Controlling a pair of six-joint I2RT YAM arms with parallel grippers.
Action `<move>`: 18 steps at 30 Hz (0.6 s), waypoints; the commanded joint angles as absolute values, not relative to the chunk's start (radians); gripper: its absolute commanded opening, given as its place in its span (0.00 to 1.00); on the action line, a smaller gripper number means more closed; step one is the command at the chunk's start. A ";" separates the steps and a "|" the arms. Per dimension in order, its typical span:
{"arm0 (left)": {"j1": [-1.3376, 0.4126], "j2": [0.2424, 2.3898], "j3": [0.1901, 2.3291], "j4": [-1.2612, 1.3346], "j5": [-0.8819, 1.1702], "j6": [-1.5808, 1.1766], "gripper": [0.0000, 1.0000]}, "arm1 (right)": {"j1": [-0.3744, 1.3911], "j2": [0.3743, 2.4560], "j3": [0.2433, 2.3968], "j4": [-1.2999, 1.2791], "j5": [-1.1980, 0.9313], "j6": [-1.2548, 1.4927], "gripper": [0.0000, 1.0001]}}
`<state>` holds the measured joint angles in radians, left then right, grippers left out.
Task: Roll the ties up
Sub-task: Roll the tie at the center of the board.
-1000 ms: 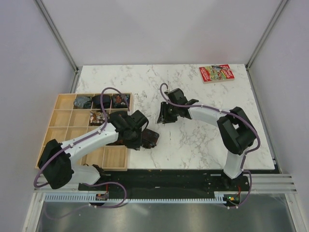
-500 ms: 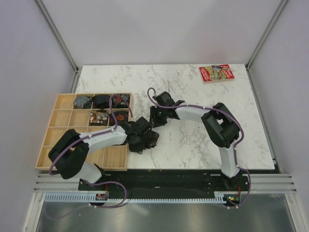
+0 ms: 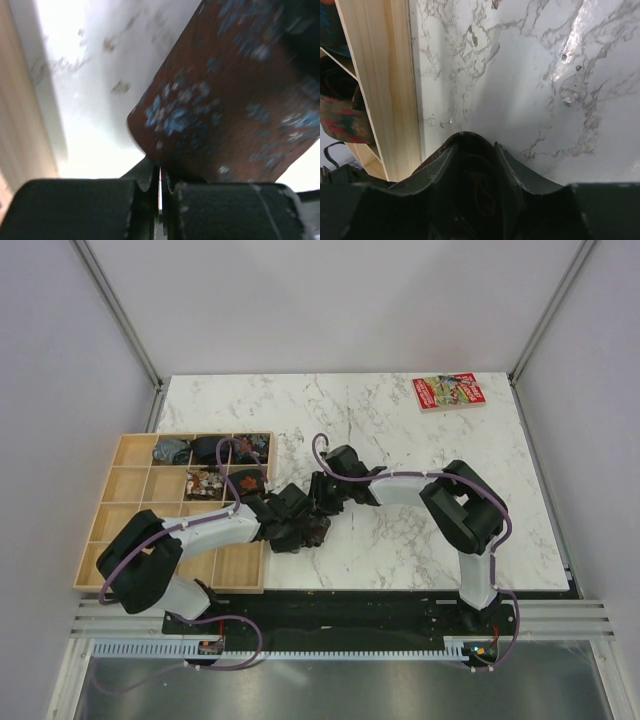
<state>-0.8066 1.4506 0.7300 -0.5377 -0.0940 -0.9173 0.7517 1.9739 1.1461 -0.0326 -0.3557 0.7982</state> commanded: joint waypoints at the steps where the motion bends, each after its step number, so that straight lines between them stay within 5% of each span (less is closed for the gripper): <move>1: -0.805 1.505 0.686 -0.335 -0.236 -1.019 0.02 | 0.778 1.967 1.063 -0.008 -0.379 0.908 0.44; 18: -0.805 1.583 0.690 -0.218 -0.200 -1.034 0.02 | 0.752 1.973 1.065 -0.021 -0.370 0.902 0.49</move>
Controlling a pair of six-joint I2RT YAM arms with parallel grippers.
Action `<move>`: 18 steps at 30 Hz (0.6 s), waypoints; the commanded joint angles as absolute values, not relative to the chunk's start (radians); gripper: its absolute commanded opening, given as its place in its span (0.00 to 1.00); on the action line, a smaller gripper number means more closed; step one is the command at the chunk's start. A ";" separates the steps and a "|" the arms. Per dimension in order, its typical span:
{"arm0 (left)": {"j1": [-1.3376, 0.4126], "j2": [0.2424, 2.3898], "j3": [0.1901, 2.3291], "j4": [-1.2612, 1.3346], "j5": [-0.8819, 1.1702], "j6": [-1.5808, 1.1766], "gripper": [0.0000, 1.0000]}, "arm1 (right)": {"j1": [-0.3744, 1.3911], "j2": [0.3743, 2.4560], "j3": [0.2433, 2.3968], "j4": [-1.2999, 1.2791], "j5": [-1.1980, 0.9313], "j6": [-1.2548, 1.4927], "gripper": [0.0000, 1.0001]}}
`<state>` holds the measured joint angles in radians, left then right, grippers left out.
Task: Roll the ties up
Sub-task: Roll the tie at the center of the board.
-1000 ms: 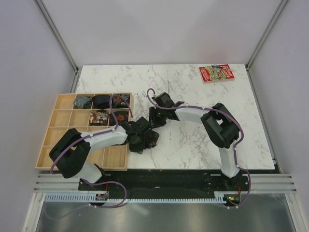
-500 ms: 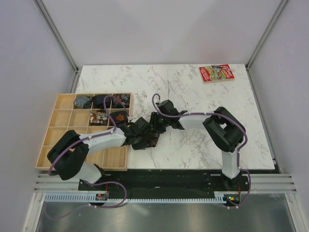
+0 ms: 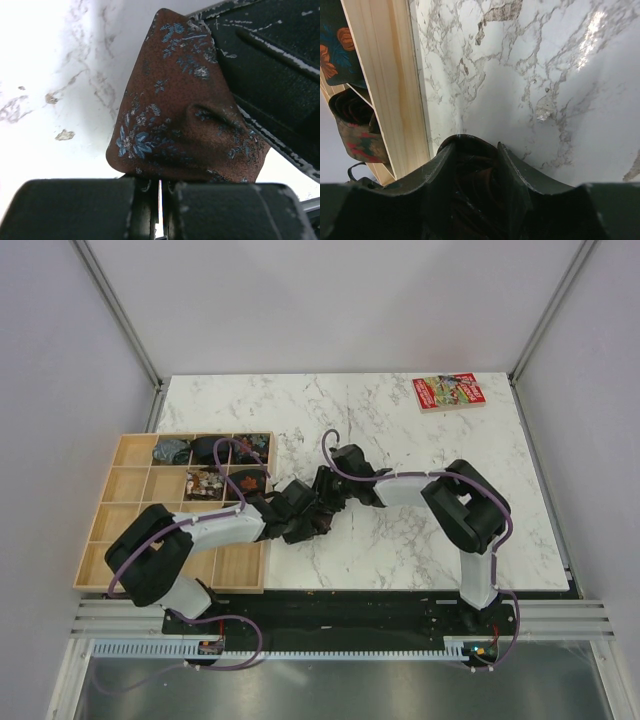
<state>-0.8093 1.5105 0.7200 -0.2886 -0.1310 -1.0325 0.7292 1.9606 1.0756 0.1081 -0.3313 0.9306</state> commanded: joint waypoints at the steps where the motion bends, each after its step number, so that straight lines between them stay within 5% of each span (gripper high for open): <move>1: -0.807 1.562 0.684 -0.225 -0.189 -1.032 0.02 | 0.749 1.973 1.081 -0.037 -0.365 0.876 0.49; 18: -0.851 1.073 0.571 -0.517 0.023 -1.029 0.40 | 0.664 1.962 1.256 -0.248 -0.279 0.723 0.59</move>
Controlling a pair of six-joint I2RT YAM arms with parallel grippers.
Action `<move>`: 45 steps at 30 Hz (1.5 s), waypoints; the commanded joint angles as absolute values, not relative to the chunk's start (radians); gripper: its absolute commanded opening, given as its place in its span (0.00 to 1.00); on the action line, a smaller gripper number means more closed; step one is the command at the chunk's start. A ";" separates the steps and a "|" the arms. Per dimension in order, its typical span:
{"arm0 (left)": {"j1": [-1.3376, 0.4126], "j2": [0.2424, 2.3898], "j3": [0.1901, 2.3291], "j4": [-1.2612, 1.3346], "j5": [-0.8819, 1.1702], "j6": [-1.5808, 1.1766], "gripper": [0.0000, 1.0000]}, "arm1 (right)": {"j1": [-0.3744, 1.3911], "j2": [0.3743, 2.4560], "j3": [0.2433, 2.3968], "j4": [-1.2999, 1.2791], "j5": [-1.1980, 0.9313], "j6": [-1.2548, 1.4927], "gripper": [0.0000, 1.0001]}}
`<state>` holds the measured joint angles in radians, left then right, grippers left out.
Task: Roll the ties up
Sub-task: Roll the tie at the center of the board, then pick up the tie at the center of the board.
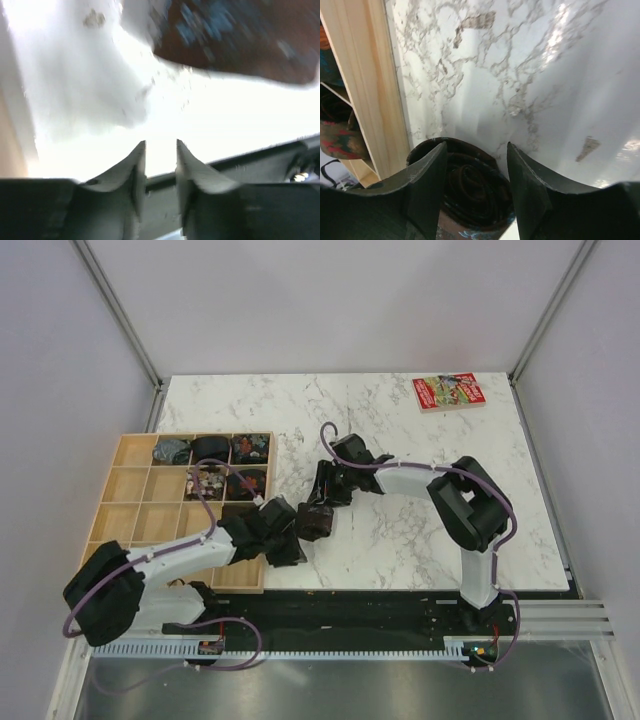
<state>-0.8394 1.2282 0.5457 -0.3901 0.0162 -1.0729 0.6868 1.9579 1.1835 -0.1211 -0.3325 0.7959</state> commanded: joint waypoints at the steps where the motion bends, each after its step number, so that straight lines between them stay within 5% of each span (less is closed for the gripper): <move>1: -0.851 1.037 0.584 -0.538 0.014 -1.011 0.43 | 0.661 1.959 1.264 -0.258 -0.276 0.716 0.59; 2: -0.850 1.010 0.619 -0.578 0.003 -0.968 0.45 | 0.657 1.956 1.272 -0.264 -0.269 0.713 0.60; 4: -0.848 0.970 0.670 -0.629 -0.049 -0.925 0.83 | 0.644 1.933 1.263 -0.271 -0.262 0.706 0.61; 6: -0.833 0.979 0.744 -0.661 -0.066 -0.849 0.99 | 0.631 1.898 1.246 -0.272 -0.264 0.696 0.63; 15: -0.641 1.173 0.893 -0.612 0.107 -0.638 0.93 | 0.581 1.689 1.043 -0.265 -0.249 0.670 0.69; 20: -0.560 1.287 0.913 -0.569 0.242 -0.555 1.00 | 0.580 1.599 0.917 -0.215 -0.256 0.698 0.69; 31: -0.532 1.373 0.897 -0.477 0.310 -0.566 0.99 | 0.580 1.603 0.839 -0.124 -0.301 0.732 0.69; 45: -0.529 1.514 0.818 -0.339 0.310 -0.587 0.87 | 0.580 1.624 0.744 -0.032 -0.321 0.756 0.69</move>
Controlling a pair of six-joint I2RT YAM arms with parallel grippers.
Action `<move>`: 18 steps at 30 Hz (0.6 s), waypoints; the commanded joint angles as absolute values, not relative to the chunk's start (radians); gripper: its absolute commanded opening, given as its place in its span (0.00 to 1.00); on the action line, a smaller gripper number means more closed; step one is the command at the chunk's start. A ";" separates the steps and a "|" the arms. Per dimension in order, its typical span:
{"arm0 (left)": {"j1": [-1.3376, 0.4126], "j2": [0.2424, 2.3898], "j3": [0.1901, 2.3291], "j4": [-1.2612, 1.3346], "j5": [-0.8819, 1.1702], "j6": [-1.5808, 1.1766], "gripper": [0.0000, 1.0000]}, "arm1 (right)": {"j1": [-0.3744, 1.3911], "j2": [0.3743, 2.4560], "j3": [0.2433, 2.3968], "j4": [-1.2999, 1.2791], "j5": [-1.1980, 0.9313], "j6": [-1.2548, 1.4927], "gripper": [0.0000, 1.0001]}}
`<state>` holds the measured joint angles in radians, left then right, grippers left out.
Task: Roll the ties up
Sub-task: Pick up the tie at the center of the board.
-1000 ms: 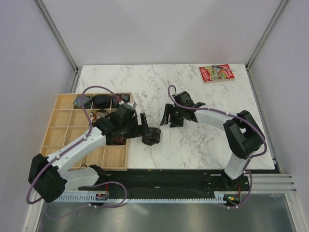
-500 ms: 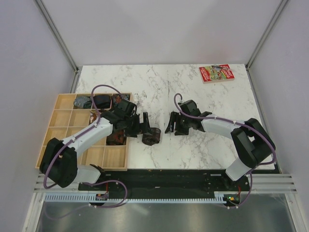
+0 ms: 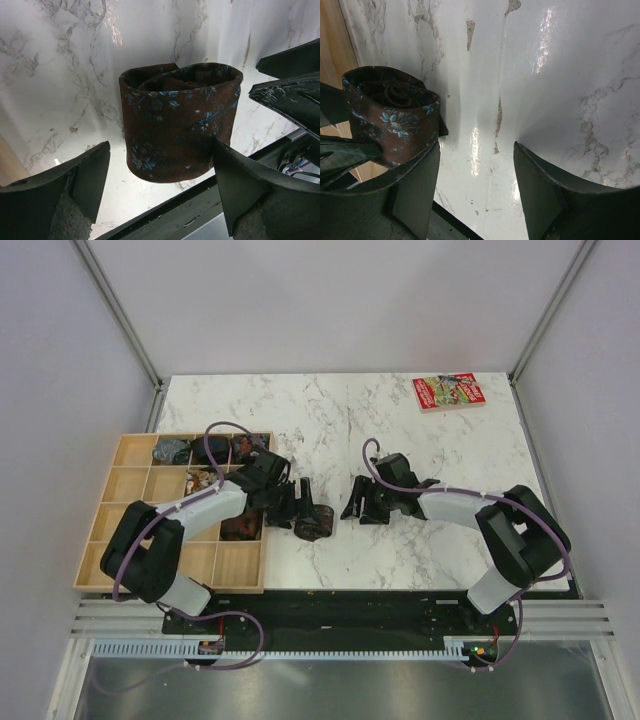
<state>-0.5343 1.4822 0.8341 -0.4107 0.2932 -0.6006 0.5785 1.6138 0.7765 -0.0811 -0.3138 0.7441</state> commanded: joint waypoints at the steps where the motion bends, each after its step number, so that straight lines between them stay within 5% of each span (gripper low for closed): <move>1: -0.529 1.514 0.809 -0.333 0.311 -0.594 0.86 | 0.578 1.624 0.736 -0.029 -0.321 0.756 0.69; 18: -0.540 1.555 0.650 -0.186 0.337 -0.667 0.61 | 0.580 1.652 0.695 -0.006 -0.316 0.758 0.68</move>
<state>-0.5335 1.5085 0.6918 -0.2043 0.3813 -0.6491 0.5785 1.6184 0.7330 0.0273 -0.3466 0.7673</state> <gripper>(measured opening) 0.636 0.679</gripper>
